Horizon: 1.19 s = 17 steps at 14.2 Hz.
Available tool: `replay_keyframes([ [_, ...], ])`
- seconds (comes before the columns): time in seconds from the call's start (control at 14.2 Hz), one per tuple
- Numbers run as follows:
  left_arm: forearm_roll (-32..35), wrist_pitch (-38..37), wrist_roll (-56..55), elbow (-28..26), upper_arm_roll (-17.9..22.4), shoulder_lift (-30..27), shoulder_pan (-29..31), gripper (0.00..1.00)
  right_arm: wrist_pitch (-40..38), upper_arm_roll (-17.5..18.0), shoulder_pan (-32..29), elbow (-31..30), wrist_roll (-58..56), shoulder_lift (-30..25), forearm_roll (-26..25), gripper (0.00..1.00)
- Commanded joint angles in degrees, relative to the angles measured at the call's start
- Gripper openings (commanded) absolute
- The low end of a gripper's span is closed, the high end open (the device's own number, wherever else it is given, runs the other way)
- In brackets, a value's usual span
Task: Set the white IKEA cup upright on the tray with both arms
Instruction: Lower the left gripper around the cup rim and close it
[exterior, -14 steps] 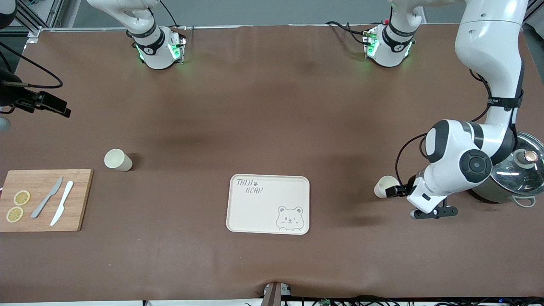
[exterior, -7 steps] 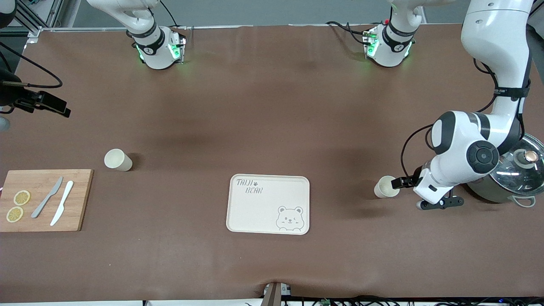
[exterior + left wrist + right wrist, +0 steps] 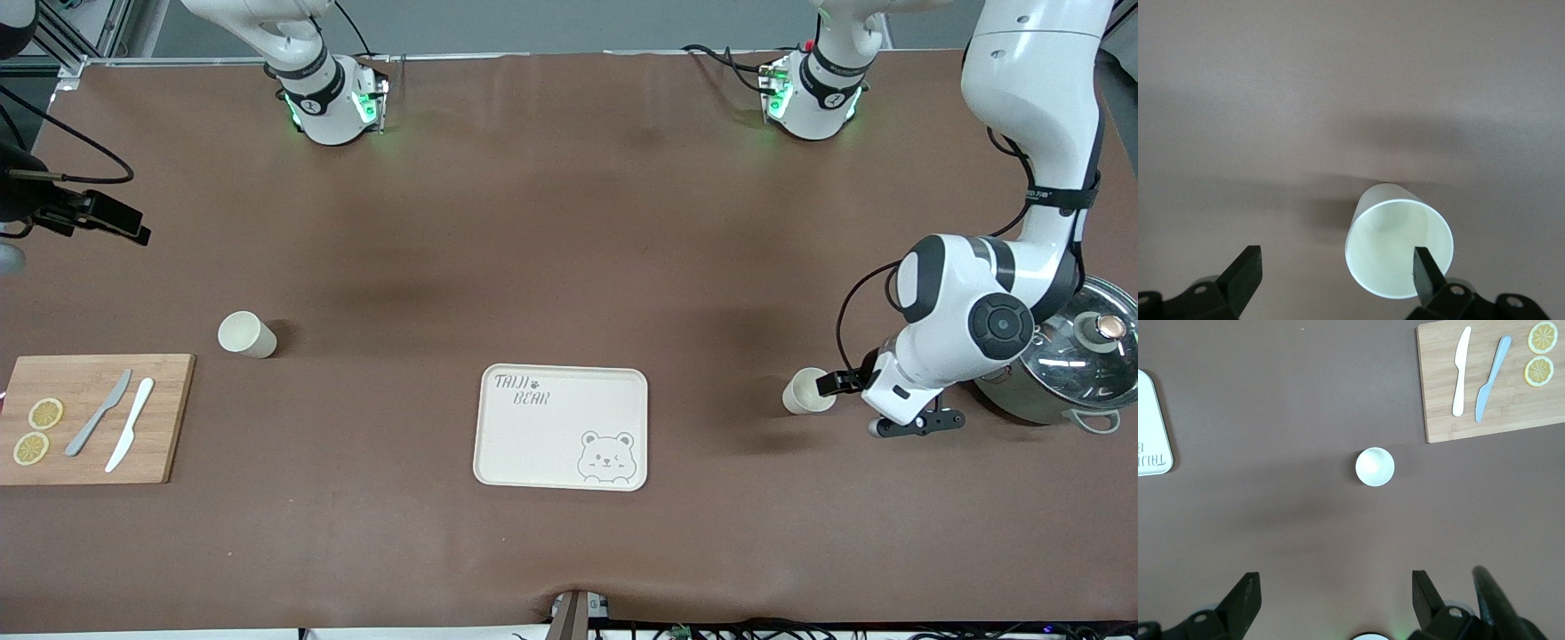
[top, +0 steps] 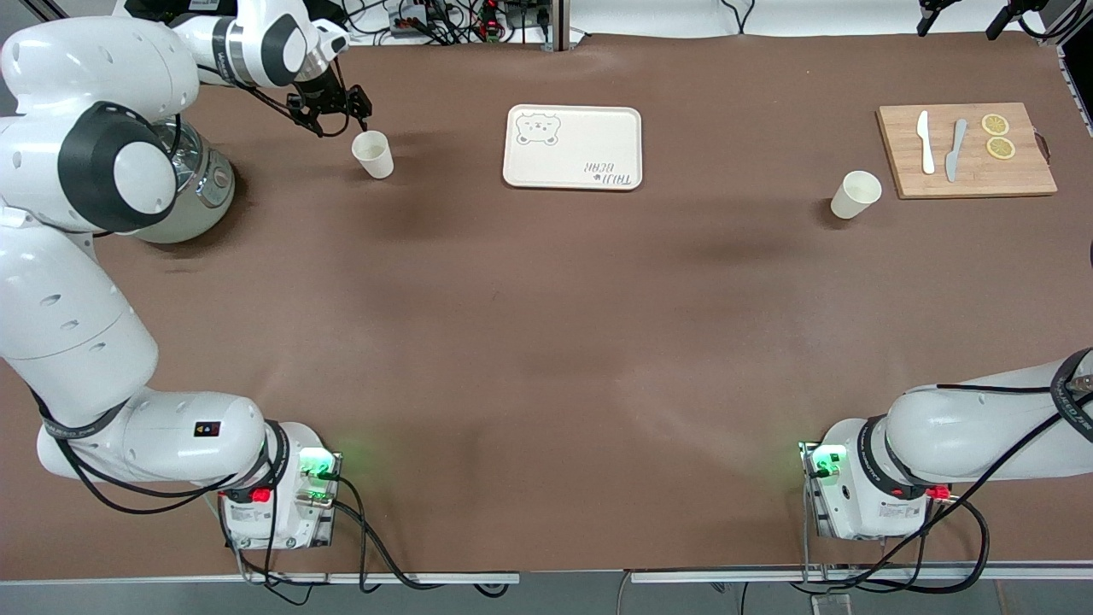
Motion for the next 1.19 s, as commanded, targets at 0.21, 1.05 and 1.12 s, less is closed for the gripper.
replay_keyframes([
  [0.21, -0.6, 3.6, 1.0, -1.9, 0.1, 0.8, 0.2, 1.00, -0.7, -0.1, 0.5, 1.5, 0.0, 0.7, -0.6, 1.00],
  [1.05, -0.6, 8.7, 1.0, -2.7, 0.1, 4.3, 0.5, 1.00, -0.5, -0.1, 0.2, 1.5, -0.4, 0.7, -0.7, 1.00],
  [1.12, -0.6, 8.7, 1.0, -2.7, 0.1, 4.3, 0.5, 1.00, -0.3, 0.0, 0.2, 1.5, -0.4, 0.7, -0.6, 1.00],
])
